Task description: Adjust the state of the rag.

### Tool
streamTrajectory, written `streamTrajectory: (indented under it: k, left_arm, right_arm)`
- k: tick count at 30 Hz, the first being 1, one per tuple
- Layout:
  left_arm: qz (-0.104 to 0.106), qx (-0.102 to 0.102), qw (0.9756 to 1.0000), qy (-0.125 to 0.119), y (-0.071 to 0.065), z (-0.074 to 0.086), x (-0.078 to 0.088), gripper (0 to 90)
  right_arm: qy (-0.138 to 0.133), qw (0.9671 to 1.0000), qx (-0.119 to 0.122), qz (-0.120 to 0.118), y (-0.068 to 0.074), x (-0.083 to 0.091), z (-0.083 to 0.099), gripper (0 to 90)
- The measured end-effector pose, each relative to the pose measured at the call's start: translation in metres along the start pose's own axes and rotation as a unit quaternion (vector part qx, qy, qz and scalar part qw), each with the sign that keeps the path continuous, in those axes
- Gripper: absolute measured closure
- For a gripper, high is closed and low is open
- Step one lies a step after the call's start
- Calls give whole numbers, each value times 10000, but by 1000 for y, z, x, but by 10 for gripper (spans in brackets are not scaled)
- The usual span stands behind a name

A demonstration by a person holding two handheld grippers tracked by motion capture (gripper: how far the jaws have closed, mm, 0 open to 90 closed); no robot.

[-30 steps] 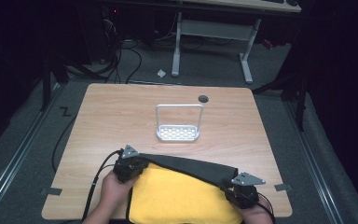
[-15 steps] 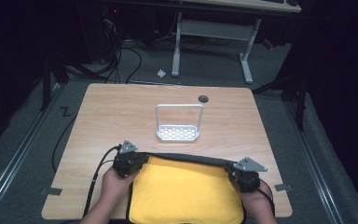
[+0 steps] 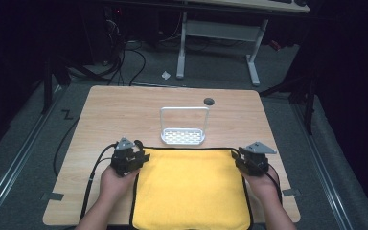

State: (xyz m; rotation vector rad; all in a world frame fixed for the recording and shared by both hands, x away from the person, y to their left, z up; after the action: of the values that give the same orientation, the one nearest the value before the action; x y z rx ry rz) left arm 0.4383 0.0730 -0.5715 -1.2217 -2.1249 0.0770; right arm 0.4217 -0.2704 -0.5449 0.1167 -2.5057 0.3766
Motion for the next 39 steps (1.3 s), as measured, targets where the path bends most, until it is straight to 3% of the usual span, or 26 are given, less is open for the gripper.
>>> streamTrajectory:
  k: [2, 4, 6, 7, 8, 13, 16, 19, 21, 24, 28, 33, 37, 39]
  left_arm:
    - [-1, 30, 10000, 95, -2, 11, 0, 681]
    - [-42, 47, 9998, 203, 0, 20, -3, 688]
    - [-69, 75, 9997, 242, 4, 25, -8, 698]
    - [-69, 75, 9997, 242, 4, 25, -8, 708]
    - [-81, 76, 9997, 211, 5, 23, -10, 717]
    - [-85, 68, 9997, 235, 6, 15, -21, 724]
    - [8, 11, 9995, 310, -2, 15, -26, 711]
    - [-5, -15, 9995, 303, -3, 15, -23, 692]
    - [-112, 0, 9998, 147, 2, 12, -18, 619]
    - [-277, 91, 9996, 7, 16, 6, -13, 587]
    - [-515, 65, 9987, 12, 32, -5, -18, 551]
    - [-702, -302, 9970, 154, 34, -19, -35, 538]
    - [-725, -150, 9970, 216, 43, -22, -44, 513]
    - [-731, -185, 9969, 216, 44, -22, -46, 496]
  right_arm:
    - [159, 9998, 96, -85, 7, 2, 18, 634]
    - [455, 9986, -13, -261, 16, 6, 43, 635]
    - [693, 9967, 27, -416, 22, 8, 53, 649]
    - [693, 9967, 27, -416, 22, 8, 53, 649]
    - [787, 9962, 215, -296, 23, 7, 60, 679]
    - [792, 9967, 125, -107, 10, -6, 55, 680]
    - [806, 9966, -82, -126, -4, -19, 50, 665]
    - [747, 9971, -86, -99, -5, -17, 49, 615]
    - [460, 9989, -47, -63, -1, -7, 46, 596]
    - [278, 9995, 19, -165, 7, 3, 42, 611]
    - [165, 9997, 86, -139, 13, 11, 38, 617]
    - [97, 9994, 223, -243, 23, 17, 38, 581]
    - [158, 9991, 234, -301, 27, 16, 40, 562]
    - [172, 9990, 215, -339, 28, 16, 40, 547]
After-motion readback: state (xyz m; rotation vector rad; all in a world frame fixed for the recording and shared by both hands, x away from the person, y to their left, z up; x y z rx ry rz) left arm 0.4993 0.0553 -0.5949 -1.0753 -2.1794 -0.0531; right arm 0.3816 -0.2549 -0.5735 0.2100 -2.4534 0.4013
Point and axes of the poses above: each handheld gripper's, and its own axes: x roughly backward along the jaws, z roughly out of its underside, y roughly to its left, the point moved 10 cm from there along -x, roughly forward along the jaws, and after that the axes turned 15 degrees about z, right-handed, at the moved point
